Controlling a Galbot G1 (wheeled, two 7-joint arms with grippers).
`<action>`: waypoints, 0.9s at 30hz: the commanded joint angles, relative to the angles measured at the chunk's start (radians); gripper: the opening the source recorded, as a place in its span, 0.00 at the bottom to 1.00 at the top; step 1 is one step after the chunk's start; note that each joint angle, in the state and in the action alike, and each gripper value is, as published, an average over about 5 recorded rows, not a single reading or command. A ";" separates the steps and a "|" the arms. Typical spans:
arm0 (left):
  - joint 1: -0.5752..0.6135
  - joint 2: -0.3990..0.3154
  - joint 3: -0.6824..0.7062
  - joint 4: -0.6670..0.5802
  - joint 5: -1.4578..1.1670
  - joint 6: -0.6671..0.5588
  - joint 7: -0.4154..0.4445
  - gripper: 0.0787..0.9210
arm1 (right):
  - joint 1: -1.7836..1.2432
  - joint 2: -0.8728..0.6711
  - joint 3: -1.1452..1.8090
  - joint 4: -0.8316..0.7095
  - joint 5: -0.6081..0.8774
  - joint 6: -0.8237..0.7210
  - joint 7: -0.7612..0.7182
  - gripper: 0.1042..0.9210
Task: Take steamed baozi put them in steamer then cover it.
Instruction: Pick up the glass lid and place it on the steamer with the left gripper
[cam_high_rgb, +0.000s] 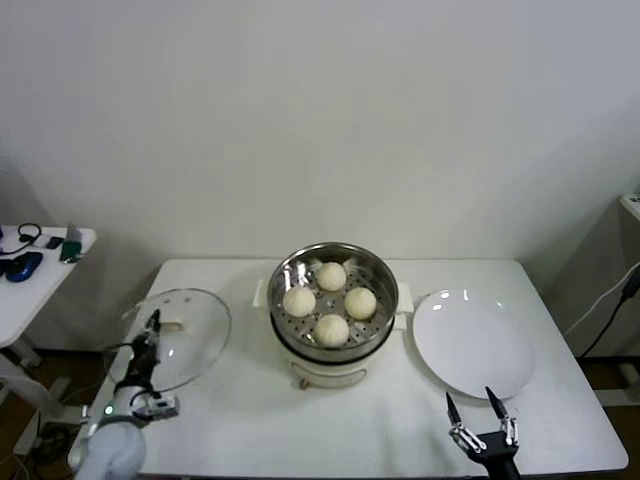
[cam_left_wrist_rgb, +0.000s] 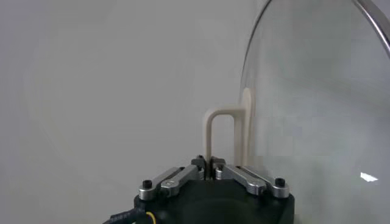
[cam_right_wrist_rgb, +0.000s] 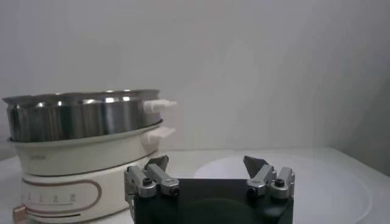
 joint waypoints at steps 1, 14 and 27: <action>0.017 0.207 0.030 -0.462 -0.191 0.344 0.232 0.08 | 0.011 0.011 0.005 -0.001 -0.055 -0.027 0.040 0.88; -0.265 0.045 0.469 -0.549 0.112 0.599 0.435 0.08 | 0.046 0.019 -0.004 -0.046 -0.061 0.001 0.036 0.88; -0.310 -0.276 0.630 -0.400 0.396 0.595 0.520 0.08 | 0.064 -0.010 -0.007 -0.099 -0.010 0.034 0.034 0.88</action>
